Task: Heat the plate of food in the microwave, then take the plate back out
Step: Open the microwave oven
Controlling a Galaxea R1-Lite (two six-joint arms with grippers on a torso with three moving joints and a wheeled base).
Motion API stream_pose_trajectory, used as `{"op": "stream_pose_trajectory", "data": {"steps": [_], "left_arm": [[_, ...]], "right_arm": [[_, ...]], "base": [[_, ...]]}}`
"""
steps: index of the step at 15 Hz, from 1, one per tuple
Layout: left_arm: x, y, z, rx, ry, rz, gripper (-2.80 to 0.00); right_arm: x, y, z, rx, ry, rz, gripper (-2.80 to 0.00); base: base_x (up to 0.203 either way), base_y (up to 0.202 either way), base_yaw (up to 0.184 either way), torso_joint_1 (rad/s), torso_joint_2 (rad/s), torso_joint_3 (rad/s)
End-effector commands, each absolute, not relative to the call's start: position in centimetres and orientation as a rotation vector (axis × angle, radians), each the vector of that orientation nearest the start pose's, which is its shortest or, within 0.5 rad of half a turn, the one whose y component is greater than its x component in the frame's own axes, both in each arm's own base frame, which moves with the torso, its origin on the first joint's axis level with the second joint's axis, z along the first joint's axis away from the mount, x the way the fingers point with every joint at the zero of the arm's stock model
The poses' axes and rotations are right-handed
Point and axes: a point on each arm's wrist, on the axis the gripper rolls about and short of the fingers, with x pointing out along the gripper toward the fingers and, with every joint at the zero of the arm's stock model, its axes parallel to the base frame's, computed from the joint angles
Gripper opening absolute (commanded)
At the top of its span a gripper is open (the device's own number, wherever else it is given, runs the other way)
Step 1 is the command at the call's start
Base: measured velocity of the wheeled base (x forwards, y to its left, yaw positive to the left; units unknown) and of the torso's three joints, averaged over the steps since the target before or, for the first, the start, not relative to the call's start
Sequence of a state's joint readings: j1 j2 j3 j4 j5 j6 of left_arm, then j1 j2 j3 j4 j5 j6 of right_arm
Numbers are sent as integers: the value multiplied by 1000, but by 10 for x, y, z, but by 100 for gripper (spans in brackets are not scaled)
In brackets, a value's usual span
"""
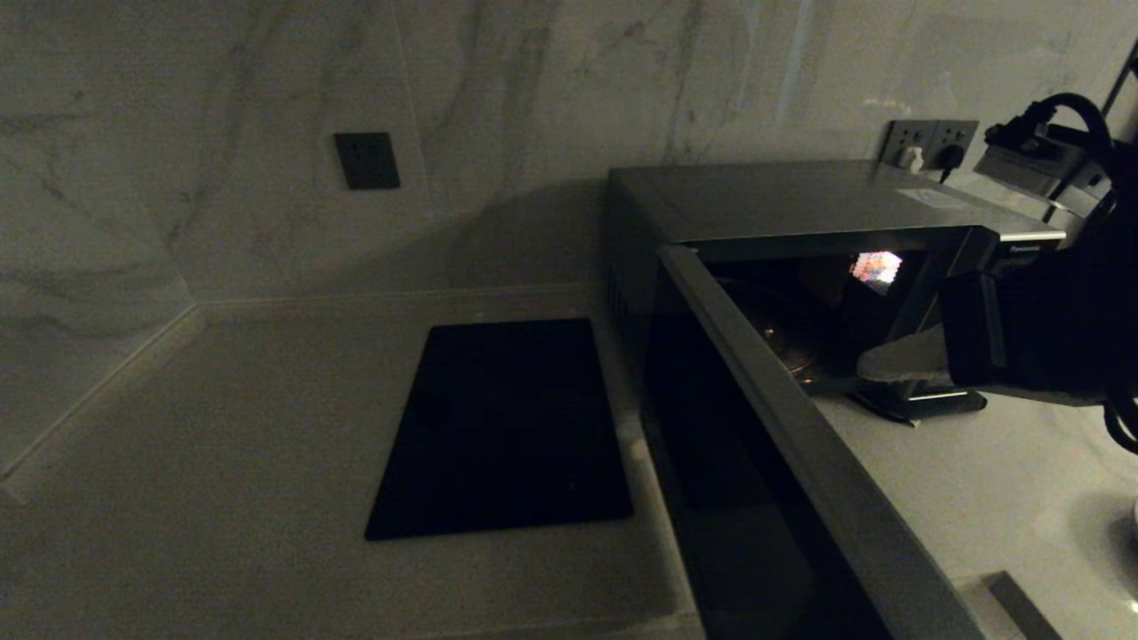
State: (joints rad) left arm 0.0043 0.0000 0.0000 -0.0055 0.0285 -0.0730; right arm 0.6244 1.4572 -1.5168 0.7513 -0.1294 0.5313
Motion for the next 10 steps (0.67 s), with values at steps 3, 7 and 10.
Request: {"op": "stream_pose_trajectory", "data": {"steps": [3,7,10], "left_arm": [[-23,1,76,-74,-6,34,-280],[-23,1,76,-74,-6,34,-280],[-23,1,76,-74,-6,34,-280]], "right_arm": [[182,138,313,270,832,298,-280],[180,157,319,323,929,381,-280],[181,160,320,332,932,395,-280]], "base": [[0,0,0,0,0,0],[0,0,0,0,0,0],[0,0,0,0,0,0]]}}
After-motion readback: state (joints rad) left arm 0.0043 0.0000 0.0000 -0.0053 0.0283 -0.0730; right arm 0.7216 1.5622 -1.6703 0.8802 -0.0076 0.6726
